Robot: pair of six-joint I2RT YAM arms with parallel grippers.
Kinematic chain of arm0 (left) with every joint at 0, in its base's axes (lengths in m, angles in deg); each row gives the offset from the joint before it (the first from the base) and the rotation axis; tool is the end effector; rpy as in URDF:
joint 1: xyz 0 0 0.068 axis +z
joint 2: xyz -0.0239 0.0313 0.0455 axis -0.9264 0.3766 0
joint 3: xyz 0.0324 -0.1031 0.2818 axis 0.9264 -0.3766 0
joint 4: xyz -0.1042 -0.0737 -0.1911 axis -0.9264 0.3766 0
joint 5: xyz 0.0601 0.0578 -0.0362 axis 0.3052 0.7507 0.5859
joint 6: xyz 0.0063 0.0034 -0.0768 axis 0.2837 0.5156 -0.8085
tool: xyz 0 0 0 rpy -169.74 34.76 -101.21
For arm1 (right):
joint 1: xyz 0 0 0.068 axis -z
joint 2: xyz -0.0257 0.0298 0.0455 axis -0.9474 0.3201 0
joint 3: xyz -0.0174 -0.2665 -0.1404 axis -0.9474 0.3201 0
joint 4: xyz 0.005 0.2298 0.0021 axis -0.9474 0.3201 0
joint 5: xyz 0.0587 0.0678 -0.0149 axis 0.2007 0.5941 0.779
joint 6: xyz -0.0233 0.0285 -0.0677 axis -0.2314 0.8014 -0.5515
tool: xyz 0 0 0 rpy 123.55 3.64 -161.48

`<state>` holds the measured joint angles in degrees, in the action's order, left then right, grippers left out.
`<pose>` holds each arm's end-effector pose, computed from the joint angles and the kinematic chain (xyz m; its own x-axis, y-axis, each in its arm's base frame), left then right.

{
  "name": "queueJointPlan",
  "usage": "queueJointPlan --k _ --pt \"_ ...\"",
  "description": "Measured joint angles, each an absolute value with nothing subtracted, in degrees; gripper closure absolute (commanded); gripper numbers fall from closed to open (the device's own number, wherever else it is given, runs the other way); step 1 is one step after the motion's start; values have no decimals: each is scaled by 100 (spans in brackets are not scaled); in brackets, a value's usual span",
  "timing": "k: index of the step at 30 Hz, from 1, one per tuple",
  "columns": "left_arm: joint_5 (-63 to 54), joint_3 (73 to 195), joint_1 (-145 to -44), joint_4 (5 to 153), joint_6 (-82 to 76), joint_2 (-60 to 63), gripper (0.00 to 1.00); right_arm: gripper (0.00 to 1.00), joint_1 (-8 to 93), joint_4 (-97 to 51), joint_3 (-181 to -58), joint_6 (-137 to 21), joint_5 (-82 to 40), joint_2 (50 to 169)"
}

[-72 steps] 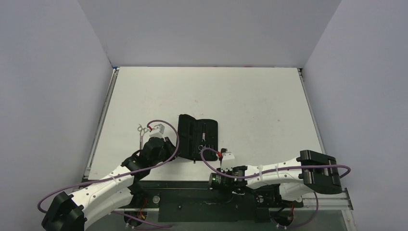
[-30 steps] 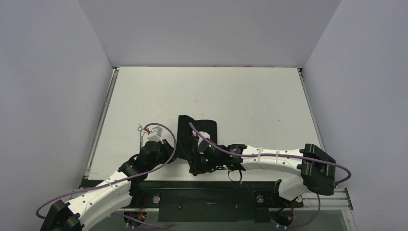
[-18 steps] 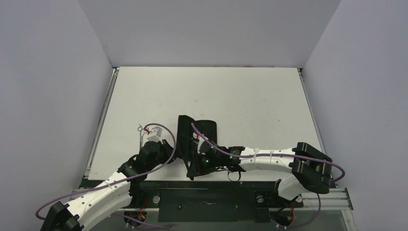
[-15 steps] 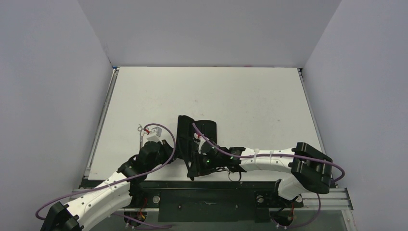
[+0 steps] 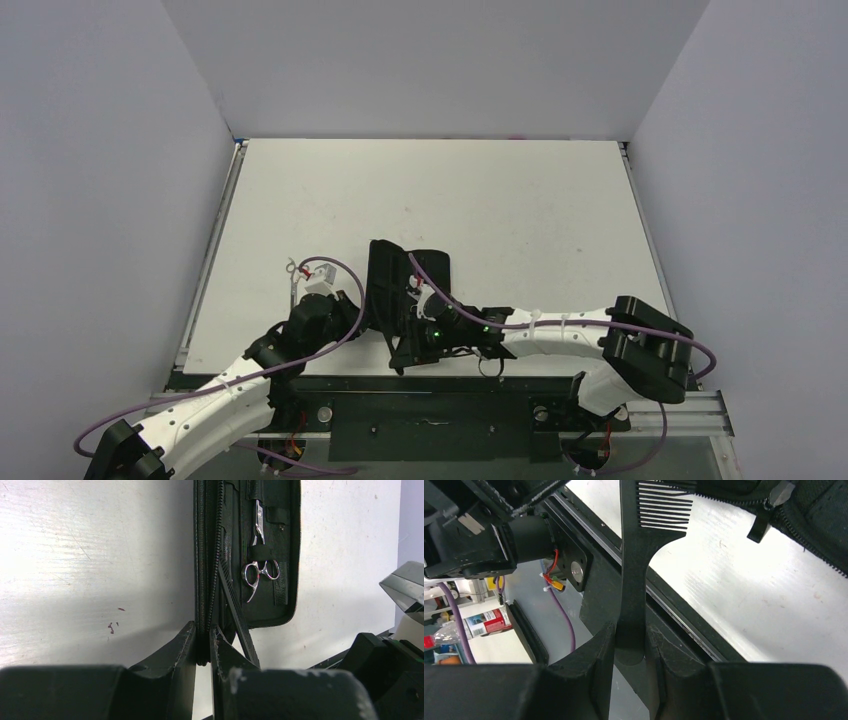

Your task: Sort the hair-cutting tools

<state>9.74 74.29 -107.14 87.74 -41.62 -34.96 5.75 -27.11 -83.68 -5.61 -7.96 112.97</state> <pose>0.0997 -0.0730 0.1831 -0.7004 -0.4202 -0.5769 0.0354 0.7869 -0.6161 0.0974 0.2698 0.2115 -0.9648 -0.1808 -0.1912 -0.2619 0.5883 0.7651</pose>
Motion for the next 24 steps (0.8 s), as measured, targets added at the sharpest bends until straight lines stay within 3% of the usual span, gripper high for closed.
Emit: queueJointPlan --k 24 --pt "970 7399 -10714 8748 -4167 -3487 100 100 1060 -3081 -8781 -440 -320 12176"
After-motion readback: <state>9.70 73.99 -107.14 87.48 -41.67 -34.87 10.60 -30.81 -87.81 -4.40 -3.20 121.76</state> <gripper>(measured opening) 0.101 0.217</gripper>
